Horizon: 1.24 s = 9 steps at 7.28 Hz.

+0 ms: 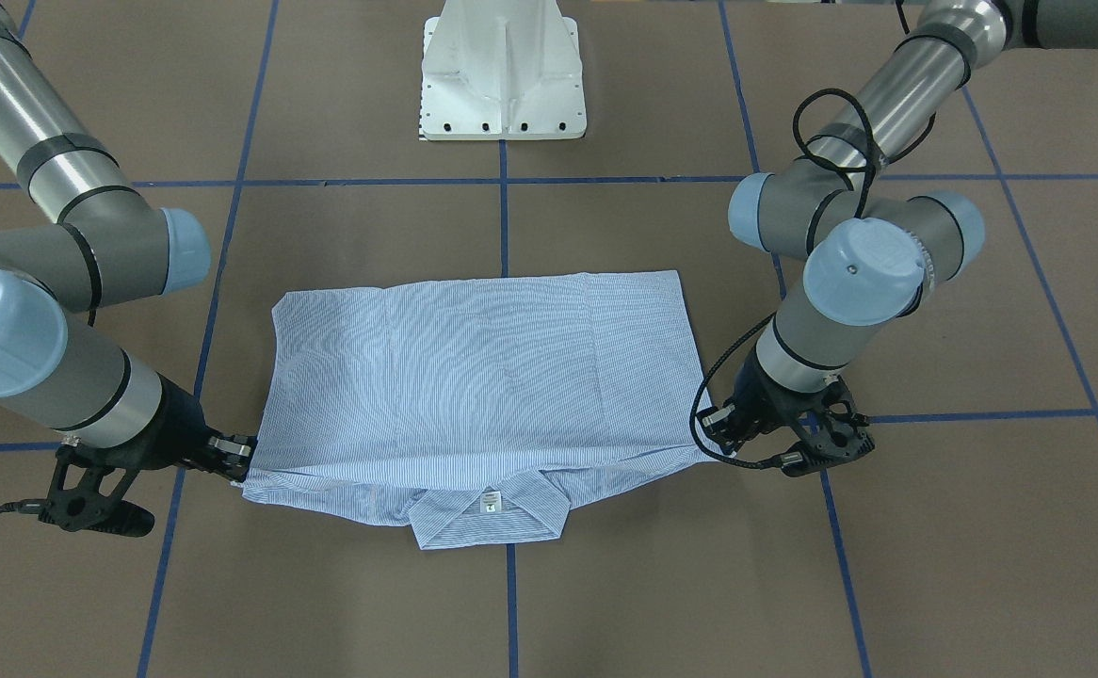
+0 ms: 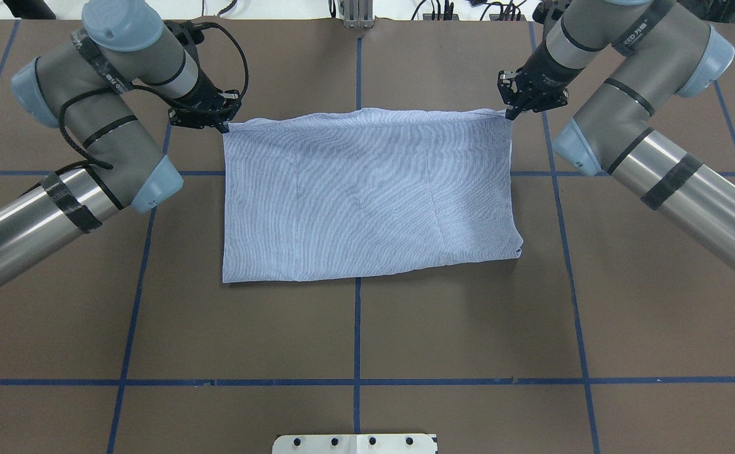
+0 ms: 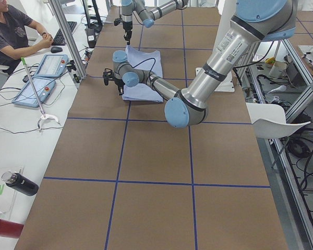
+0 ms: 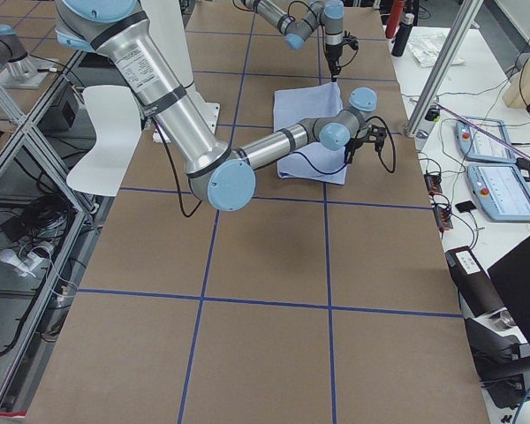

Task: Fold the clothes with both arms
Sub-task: 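Lay the hem down at the collar, open both grippers and raise them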

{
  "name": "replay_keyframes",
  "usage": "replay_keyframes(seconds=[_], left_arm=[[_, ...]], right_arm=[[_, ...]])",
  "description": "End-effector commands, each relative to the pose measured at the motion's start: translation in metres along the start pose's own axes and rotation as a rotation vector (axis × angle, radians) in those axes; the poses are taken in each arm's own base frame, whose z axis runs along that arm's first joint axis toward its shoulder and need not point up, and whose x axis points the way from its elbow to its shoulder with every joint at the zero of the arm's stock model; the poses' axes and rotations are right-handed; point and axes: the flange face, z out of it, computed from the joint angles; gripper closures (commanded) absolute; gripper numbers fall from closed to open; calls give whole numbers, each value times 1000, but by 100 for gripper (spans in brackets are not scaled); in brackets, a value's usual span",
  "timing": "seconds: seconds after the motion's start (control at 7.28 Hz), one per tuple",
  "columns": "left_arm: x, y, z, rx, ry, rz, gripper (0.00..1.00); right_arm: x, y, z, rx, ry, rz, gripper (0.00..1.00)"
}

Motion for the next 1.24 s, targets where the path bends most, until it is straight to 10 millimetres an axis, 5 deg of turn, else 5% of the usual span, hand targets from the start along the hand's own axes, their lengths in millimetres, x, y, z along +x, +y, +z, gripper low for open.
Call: replay_keyframes(seconds=[0.0,0.14,0.27,0.69,1.1], left_arm=[[2,0,-1,1,3,-1,84],[2,0,-2,7,8,-2,18],[2,0,-3,15,25,8,1],[-1,-1,-5,18,22,8,1],[9,3,-27,35,53,17,1]], right_arm=[[-2,2,2,-1,-1,-3,77],[-3,3,3,-1,1,-5,30],[1,0,2,10,8,-1,0],[18,6,-4,11,1,-43,0],[55,63,-34,-27,-58,-49,0]])
